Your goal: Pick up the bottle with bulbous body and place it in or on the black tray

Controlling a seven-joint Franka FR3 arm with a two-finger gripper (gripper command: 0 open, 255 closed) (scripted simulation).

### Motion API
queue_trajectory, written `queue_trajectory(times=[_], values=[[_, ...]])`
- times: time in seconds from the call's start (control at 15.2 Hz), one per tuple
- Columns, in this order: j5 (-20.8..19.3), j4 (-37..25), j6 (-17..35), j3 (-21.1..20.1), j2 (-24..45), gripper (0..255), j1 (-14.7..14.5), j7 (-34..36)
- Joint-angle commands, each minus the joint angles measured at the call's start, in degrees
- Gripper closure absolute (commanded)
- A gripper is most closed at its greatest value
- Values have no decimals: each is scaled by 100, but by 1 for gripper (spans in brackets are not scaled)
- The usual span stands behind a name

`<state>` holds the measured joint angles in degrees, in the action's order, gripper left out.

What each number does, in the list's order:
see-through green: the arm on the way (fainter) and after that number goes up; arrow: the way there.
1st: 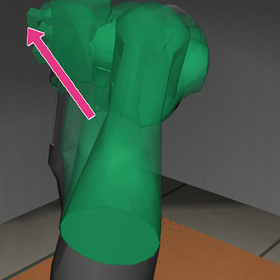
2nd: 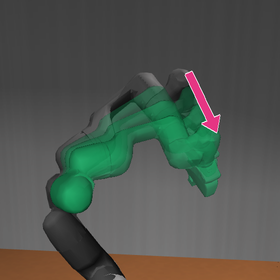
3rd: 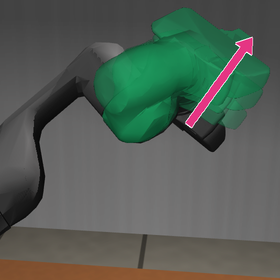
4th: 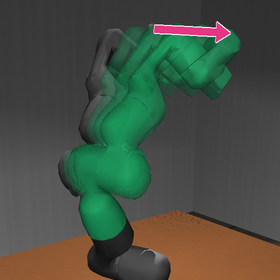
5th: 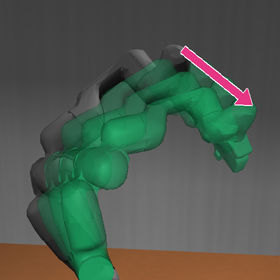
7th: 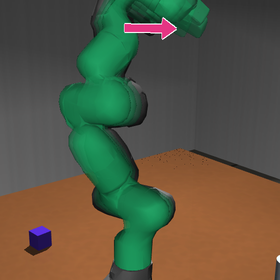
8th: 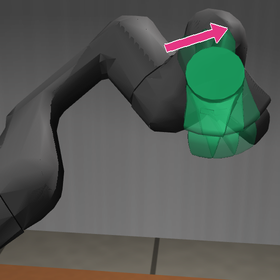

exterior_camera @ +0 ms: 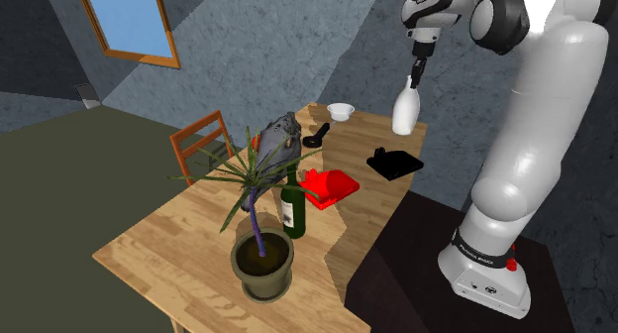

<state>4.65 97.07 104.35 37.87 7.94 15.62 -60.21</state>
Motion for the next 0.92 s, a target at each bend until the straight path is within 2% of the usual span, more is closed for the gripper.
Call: queue_trajectory(times=[0.0,0.2,0.86], values=[[323,-664,-280,66,491,255,238,-317],[774,-1694,-717,72,1231,255,716,-684],[780,-891,61,26,1212,255,620,-717]])
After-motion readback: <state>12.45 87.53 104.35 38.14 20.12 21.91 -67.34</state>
